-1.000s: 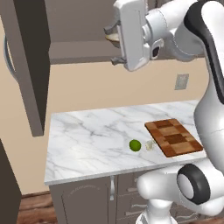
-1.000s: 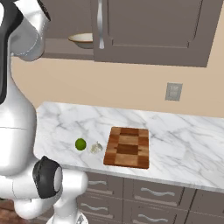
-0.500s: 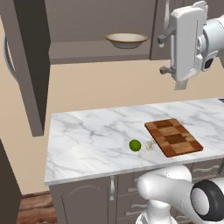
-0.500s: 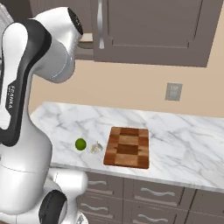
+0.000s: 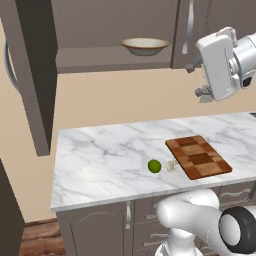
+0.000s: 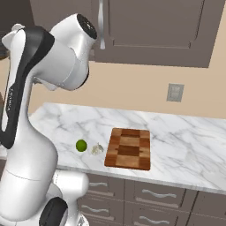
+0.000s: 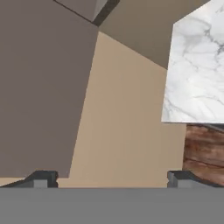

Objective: Open the cabinet. Place the bowl and condiment on the counter. Then place the lime and garlic on the cutting board.

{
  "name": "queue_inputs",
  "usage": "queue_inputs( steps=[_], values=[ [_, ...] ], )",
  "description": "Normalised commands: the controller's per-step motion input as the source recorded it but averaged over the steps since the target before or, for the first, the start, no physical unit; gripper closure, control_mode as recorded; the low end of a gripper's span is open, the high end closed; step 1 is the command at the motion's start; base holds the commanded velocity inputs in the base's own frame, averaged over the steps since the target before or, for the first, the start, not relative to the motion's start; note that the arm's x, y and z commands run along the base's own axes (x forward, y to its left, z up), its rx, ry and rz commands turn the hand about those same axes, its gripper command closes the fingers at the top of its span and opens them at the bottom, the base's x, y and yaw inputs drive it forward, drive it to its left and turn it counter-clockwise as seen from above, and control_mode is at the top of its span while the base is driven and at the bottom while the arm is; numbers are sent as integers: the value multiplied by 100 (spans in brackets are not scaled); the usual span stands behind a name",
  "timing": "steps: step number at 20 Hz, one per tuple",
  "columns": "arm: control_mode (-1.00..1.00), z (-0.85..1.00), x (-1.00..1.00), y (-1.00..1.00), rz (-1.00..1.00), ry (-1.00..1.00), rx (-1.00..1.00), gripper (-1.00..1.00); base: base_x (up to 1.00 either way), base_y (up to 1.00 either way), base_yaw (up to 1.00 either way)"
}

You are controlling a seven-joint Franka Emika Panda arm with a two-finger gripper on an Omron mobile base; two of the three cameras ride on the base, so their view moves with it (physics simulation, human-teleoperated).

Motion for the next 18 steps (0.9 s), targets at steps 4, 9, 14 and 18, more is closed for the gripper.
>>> queue_inputs(
  steps=[4,9,14,18],
  values=[
    [-100,-1,51,6,0,-36,-18,-100,0,0,0],
    [-100,0,4,-8,-1,-24,-19,-100,0,0,0],
    [-100,-13,-24,-49,-19,-1,-15,-100,0,0,0],
    [-100,-48,-29,-48,-29,1,-13,-100,0,0,0]
  ],
)
